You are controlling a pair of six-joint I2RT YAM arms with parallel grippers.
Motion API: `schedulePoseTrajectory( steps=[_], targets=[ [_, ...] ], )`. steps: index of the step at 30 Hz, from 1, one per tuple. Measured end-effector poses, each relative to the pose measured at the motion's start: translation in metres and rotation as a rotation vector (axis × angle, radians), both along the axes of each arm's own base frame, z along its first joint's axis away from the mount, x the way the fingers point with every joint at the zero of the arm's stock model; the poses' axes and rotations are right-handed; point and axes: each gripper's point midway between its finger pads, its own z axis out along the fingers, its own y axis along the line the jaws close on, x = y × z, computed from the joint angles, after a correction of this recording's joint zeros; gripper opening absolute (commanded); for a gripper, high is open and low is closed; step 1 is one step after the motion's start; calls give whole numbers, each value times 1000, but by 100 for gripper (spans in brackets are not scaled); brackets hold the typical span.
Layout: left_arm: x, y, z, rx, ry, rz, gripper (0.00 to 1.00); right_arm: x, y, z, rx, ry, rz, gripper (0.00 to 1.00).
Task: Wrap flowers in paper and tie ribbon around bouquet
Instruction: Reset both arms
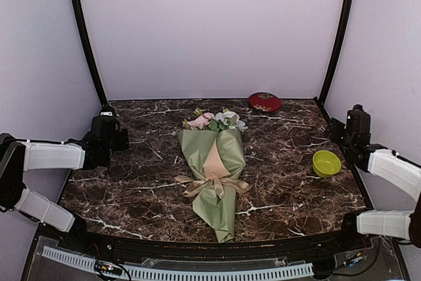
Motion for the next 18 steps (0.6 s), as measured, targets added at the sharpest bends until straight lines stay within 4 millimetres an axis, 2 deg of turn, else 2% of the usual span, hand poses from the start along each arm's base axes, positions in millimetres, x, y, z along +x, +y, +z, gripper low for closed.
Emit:
schedulePoseTrajectory(
  steps=[2, 7, 11, 15, 18],
  targets=[
    [-11, 26, 3, 52, -26, 77, 91, -1, -5, -4, -5, 0, -30, 100],
    [-29, 63, 9, 143, -90, 182, 93, 2, -11, -3, -16, -16, -65, 100],
    [-46, 88, -2, 192, -99, 266, 94, 3, -12, -2, -25, -25, -73, 100],
    [-56, 94, -14, 220, -95, 270, 94, 3, -13, -5, -34, -28, -69, 100],
    [-54, 94, -10, 227, -120, 262, 94, 0, -12, -12, -38, -28, -65, 100]
  ],
)
